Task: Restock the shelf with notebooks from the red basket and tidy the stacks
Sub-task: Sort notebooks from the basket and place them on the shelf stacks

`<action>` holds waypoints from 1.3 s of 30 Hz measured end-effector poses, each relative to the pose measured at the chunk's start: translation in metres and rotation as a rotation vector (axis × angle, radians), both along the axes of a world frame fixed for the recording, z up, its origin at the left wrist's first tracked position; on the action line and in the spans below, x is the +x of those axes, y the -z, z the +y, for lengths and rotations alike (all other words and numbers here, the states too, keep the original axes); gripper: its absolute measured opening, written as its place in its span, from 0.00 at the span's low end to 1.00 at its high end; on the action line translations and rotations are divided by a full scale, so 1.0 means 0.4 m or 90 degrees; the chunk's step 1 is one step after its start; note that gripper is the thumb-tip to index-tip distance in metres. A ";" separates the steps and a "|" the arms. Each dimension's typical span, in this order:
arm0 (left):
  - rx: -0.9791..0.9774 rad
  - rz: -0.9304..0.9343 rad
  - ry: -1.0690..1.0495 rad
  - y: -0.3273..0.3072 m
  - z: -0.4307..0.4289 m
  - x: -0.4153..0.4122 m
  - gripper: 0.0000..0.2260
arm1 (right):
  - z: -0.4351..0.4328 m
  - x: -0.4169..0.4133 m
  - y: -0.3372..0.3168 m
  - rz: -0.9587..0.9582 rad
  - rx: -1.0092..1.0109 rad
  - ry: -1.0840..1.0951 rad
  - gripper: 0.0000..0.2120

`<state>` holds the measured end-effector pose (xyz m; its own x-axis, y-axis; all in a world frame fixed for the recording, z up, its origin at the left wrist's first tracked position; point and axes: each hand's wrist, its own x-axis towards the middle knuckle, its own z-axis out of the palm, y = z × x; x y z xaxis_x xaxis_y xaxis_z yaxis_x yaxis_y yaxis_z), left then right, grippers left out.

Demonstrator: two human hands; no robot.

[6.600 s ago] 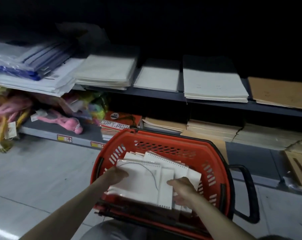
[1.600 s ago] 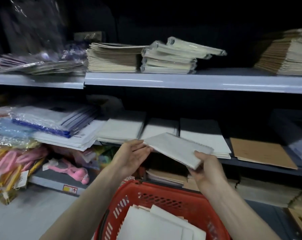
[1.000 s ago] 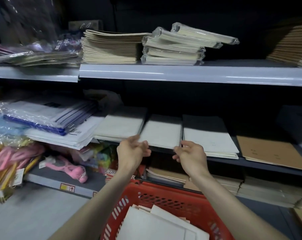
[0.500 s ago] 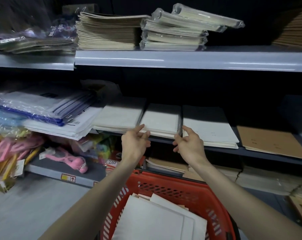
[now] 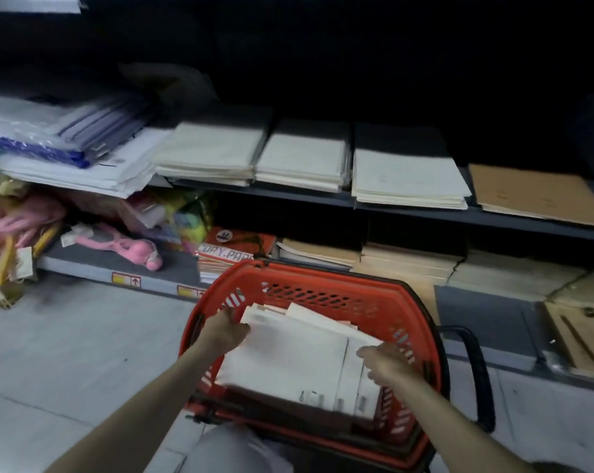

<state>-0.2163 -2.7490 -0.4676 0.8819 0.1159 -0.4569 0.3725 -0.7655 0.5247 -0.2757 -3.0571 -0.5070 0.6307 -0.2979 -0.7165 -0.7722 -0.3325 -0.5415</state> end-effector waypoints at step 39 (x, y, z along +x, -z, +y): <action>-0.284 -0.249 -0.019 -0.342 -0.108 -0.053 0.11 | -0.017 -0.056 -0.364 -0.297 0.421 0.189 0.15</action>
